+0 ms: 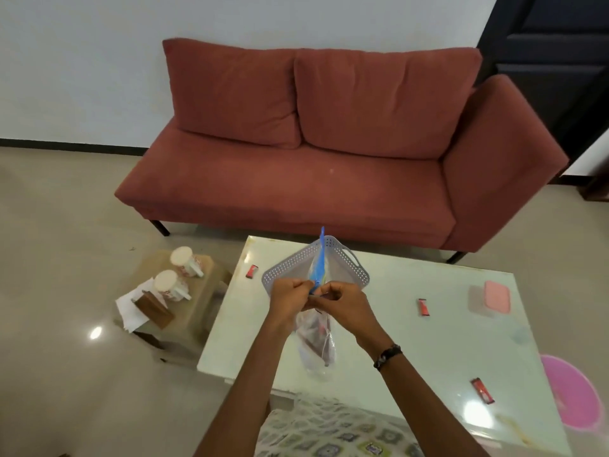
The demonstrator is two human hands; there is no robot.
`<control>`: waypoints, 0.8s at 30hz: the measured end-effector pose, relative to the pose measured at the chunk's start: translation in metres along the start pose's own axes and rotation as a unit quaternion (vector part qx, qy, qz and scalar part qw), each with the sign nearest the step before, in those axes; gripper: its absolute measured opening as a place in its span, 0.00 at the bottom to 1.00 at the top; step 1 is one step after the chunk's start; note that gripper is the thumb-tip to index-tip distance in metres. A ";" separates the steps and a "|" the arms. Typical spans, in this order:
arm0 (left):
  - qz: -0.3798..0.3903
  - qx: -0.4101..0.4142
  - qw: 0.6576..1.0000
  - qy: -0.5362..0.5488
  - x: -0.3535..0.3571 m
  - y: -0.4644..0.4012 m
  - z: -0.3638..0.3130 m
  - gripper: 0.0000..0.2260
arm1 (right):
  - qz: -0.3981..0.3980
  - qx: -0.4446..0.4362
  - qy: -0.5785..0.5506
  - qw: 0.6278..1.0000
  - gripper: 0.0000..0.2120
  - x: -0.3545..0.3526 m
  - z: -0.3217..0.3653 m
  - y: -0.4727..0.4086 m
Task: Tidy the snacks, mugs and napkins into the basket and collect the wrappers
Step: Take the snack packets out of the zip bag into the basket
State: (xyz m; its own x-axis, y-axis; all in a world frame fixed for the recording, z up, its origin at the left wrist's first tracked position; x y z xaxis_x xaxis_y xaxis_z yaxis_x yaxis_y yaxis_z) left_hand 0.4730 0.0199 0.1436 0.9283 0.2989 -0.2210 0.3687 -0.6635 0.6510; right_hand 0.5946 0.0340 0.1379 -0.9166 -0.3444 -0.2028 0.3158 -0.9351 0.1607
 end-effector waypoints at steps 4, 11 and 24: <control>-0.024 0.006 0.999 0.021 0.007 0.008 0.014 0.06 | 0.063 0.109 -0.083 0.989 0.17 -0.012 -0.010 0.016; -0.058 0.127 0.990 -0.017 0.022 0.041 0.013 0.05 | -0.021 0.139 -0.093 0.986 0.19 -0.027 -0.024 0.025; 0.112 -0.081 0.982 0.133 0.036 0.036 0.056 0.07 | -0.031 0.122 -0.183 0.975 0.06 -0.037 -0.024 0.041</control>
State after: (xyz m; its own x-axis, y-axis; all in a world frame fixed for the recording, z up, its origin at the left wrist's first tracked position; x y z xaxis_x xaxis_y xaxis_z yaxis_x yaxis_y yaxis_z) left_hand 0.5221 -0.0314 0.1181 0.9320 0.3408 0.1231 0.1251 -0.6215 0.7733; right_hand 0.6474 0.0060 0.1294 -0.9723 -0.1937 0.1311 0.2303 -0.8904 0.3927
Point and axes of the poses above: each hand's wrist, its own y-axis away from the middle knuckle, its own x-axis out of the palm, z = x × y, the point moved 5 cm from there along -y, towards the middle knuckle, and after that the axes turned 8 degrees about -x, right-handed, at the moved point
